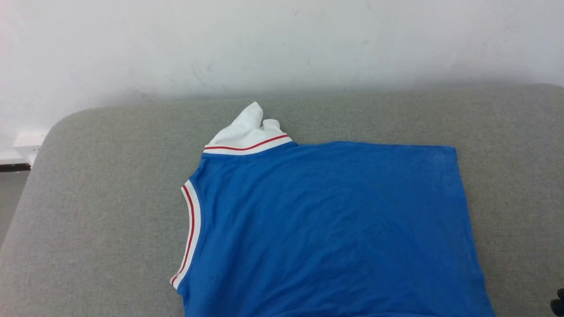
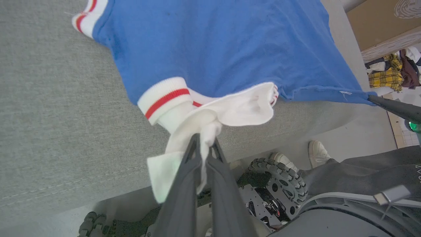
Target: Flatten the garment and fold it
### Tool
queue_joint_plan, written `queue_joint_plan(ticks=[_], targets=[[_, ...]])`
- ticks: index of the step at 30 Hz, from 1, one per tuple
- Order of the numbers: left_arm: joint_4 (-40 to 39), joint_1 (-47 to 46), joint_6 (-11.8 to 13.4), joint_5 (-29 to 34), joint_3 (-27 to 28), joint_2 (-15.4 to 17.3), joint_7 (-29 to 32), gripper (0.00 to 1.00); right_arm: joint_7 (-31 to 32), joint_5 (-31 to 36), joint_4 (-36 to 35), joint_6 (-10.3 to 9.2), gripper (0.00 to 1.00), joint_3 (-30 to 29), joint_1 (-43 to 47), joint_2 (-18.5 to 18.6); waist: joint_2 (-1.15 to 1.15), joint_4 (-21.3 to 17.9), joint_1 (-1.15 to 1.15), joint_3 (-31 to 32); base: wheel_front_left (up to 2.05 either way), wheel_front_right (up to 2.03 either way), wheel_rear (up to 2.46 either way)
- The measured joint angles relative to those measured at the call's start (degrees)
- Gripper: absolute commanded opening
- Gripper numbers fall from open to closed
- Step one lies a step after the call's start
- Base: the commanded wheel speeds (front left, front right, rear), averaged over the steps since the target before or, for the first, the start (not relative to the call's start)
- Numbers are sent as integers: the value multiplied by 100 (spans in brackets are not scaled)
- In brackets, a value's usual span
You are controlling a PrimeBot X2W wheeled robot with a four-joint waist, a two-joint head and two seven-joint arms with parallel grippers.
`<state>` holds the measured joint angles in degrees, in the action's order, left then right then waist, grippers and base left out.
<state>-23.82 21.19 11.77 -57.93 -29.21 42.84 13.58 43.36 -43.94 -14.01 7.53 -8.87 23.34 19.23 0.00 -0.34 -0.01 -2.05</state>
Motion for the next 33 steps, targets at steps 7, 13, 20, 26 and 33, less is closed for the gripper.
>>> queue_joint_plan(ticks=[7, 13, 20, 26, 33], targets=[[-285, 59, 64, 91, 211, 124, -163, 0, -65, 30, -357, 0, 0, -174, -9, -100, 0, -1, 0, 1, 0, 0, 0], [-309, -587, 27, 608, 477, 285, -442, 0, -582, 221, -441, 0, 0, -236, -545, -10, 0, -62, 1, -246, 0, 0, 0], [-12, -1751, -316, 1098, 488, 286, -472, 0, -1045, 386, -252, 0, 0, 25, -1373, 197, 0, -138, 2, -681, 0, 0, 0], [513, -2691, -621, 1267, 388, 149, -393, 0, -1332, 519, 145, 0, 0, 334, -2181, 339, 0, -210, 2, -1163, 0, 0, 0], [1369, -3473, -1010, 1328, 121, -210, -302, 0, -1389, 625, 835, 0, 0, 711, -2865, 477, 0, -264, 3, -1700, 0, 0, 0]])
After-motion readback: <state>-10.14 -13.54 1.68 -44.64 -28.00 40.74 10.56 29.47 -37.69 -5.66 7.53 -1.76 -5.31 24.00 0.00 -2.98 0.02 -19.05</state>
